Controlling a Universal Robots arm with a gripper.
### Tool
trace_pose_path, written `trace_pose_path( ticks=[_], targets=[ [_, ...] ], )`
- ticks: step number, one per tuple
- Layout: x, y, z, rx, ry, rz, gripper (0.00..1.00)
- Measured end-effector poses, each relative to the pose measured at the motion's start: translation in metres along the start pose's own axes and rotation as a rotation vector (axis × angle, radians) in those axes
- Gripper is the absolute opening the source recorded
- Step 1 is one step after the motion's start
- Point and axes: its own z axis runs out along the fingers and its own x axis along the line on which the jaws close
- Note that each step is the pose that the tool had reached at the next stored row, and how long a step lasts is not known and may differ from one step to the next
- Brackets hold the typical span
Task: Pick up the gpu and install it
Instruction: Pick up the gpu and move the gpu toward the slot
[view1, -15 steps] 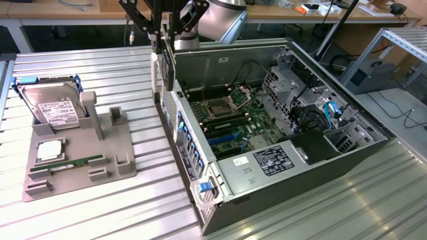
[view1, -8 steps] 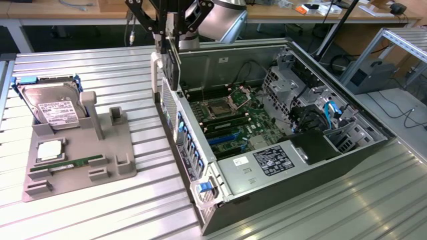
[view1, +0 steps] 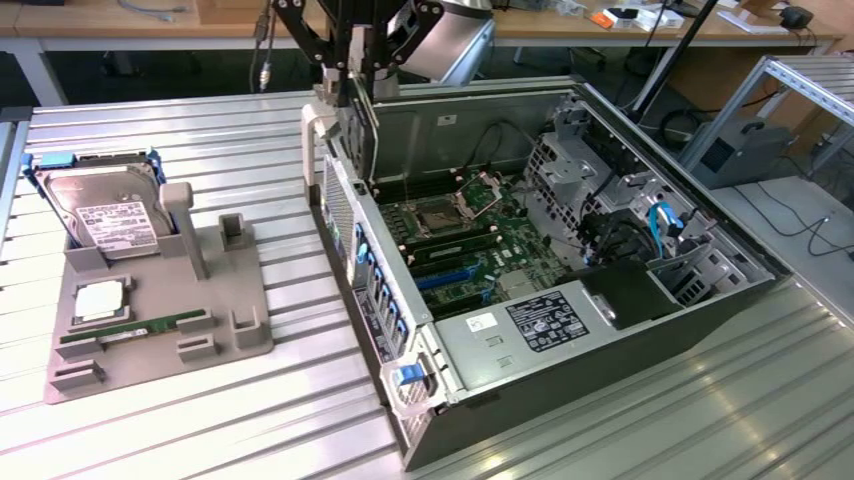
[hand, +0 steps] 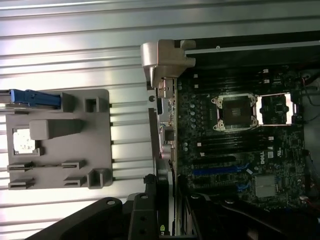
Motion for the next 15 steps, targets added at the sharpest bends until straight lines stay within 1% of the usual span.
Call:
trace_pose_path(
  ticks=[4, 6, 8, 9, 13, 15],
  targets=[
    [-0.010, 0.0007, 0.0006, 0.0020, -0.0001, 0.000, 0.27],
    [-0.016, 0.0012, 0.0011, 0.0035, -0.0003, 0.000, 0.27],
    [-0.020, 0.0015, 0.0015, 0.0045, -0.0004, 0.000, 0.27],
    [-0.024, 0.0018, 0.0020, 0.0056, -0.0004, 0.000, 0.27],
    [-0.032, 0.0024, 0.0030, 0.0076, -0.0006, 0.000, 0.27],
    [-0.038, 0.0028, 0.0041, 0.0099, -0.0007, 0.000, 0.27]
  ],
)
